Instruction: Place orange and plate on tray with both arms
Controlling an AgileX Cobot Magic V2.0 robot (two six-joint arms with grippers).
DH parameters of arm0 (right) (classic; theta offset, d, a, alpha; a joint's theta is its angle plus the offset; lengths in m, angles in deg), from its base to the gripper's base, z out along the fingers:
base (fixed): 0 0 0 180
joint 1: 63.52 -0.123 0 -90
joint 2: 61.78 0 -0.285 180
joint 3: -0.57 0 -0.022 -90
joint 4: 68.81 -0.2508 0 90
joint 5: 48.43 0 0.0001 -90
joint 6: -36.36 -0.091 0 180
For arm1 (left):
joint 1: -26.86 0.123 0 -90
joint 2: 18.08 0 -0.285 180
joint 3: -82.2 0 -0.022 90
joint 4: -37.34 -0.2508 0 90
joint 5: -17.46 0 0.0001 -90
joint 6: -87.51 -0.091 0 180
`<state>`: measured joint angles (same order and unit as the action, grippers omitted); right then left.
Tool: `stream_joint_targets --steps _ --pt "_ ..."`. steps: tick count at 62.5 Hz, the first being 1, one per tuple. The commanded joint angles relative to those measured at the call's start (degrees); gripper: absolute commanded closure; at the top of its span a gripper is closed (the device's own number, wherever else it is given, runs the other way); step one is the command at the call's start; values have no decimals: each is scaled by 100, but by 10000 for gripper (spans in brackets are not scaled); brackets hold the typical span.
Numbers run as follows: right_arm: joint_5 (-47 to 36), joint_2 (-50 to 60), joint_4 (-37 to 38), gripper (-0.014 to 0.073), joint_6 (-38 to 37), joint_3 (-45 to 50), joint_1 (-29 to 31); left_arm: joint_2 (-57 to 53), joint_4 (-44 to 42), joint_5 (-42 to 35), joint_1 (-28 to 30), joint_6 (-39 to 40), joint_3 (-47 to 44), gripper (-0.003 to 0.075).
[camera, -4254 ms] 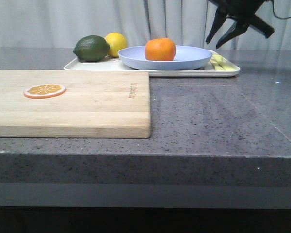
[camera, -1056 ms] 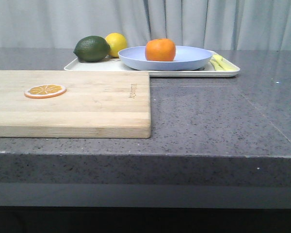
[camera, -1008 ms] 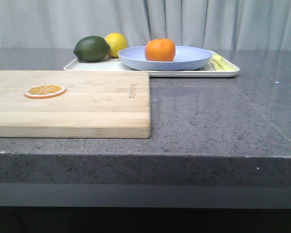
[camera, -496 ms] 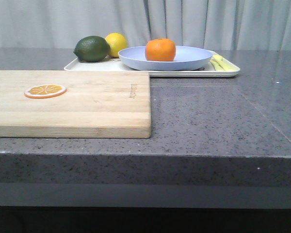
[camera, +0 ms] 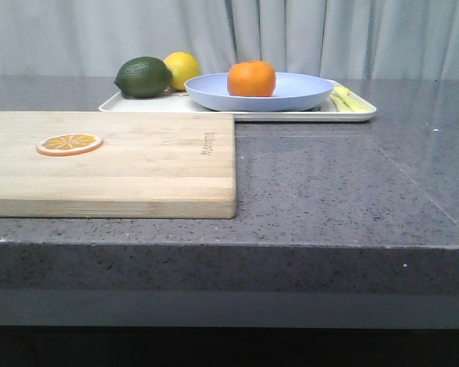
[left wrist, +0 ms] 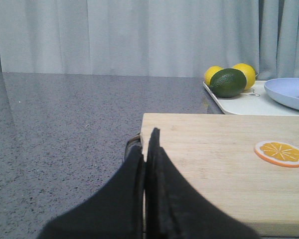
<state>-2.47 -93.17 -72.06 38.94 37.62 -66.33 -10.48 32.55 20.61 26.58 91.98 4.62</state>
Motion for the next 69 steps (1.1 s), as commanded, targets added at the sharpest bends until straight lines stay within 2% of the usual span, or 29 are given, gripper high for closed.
stream_joint_targets --steps 1,42,51,69 --pt "-443 -40 12 711 52 -121 44 -118 50 -385 18 27 -157 740" --pt "-443 -40 12 711 52 -121 44 -118 253 -407 18 -9 -157 740" --pt "-443 -40 12 711 52 -121 44 -118 479 -407 18 -502 -157 740" --pt "-443 -40 12 711 52 -121 44 -118 479 -407 18 -503 -157 740"
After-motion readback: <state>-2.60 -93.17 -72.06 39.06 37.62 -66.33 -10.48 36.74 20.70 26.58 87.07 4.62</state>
